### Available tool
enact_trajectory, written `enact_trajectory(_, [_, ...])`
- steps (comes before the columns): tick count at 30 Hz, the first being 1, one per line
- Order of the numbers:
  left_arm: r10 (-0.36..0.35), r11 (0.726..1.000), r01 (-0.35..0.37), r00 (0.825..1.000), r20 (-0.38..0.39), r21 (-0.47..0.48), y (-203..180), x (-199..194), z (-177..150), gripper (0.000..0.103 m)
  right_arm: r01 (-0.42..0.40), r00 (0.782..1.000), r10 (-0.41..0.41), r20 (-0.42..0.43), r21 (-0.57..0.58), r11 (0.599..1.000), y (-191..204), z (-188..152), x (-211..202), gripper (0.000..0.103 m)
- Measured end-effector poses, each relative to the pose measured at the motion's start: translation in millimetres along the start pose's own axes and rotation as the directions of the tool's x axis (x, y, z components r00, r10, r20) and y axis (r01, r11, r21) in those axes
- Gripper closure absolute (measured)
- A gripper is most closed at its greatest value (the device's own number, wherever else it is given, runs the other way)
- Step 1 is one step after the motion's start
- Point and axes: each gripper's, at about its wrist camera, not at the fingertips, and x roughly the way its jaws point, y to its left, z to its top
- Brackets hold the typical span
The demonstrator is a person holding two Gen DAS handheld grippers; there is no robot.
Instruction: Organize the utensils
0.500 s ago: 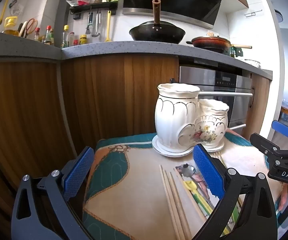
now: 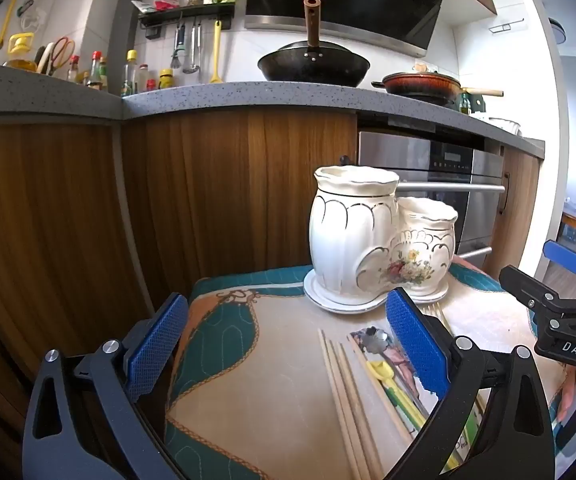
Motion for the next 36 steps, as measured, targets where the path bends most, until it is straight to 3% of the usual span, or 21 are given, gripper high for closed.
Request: enact_trajectory(36, [-0.002,1.000,0.002,1.000,0.007,0.003,-1.3,0.1,-0.3,0.005,0.002,1.000,-0.002,-0.009,0.007,1.000,-2.5,-1.1,2.2,0.005])
